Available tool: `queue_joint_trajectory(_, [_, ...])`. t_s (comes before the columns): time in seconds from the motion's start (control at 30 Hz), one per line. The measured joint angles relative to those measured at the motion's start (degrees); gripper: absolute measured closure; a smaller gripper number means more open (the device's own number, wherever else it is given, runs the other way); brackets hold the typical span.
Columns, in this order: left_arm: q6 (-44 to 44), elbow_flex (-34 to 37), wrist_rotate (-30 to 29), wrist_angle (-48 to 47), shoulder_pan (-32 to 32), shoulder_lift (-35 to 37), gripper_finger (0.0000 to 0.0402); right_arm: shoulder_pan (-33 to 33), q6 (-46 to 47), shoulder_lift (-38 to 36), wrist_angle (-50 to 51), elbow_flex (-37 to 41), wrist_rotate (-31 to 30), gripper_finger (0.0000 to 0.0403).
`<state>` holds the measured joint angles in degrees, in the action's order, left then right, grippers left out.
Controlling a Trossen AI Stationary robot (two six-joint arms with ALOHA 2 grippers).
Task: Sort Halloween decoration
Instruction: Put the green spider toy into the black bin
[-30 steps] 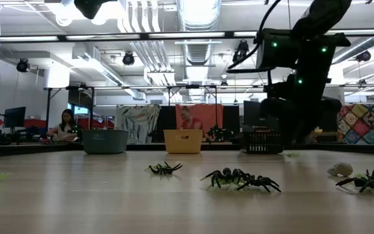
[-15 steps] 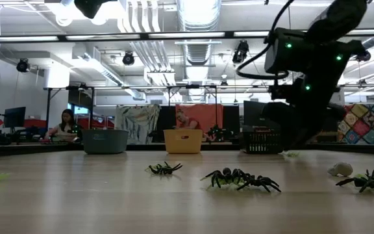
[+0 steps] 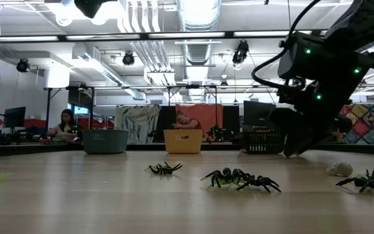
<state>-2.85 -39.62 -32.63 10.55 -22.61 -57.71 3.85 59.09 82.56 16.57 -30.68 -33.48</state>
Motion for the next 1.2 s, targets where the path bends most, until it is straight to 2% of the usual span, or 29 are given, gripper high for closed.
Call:
queue_joint_trajectory(0.4, [0.41, 0.0, 0.01, -0.34, 0.0, 0.02, 0.0263, 0.17, -2.44, -0.3, 0.22, 0.11, 0.35, 0.0387])
queue_joint_trajectory(0.63, [0.9, 0.0, 0.01, -0.43, 0.0, 0.04, 0.0263, 0.29, -2.97, -4.93, 0.62, 0.27, 3.19, 0.0393])
queue_joint_trajectory(0.93, [0.9, 0.0, 0.01, -0.42, 0.02, 0.02, 0.0263, 0.4, -4.36, -17.28, -0.13, 0.27, 7.55, 0.0394])
queue_joint_trajectory(1.07, [0.9, 0.0, 0.01, -0.39, 0.0, 0.0, 0.0263, 0.4, -6.48, -21.07, -5.0, 0.27, 9.26, 0.0394])
queue_joint_trajectory(1.2, [0.9, 0.0, 0.01, -0.28, 0.02, 0.0, 0.0263, -0.75, -11.9, -22.23, -14.21, 0.25, 9.65, 0.0394])
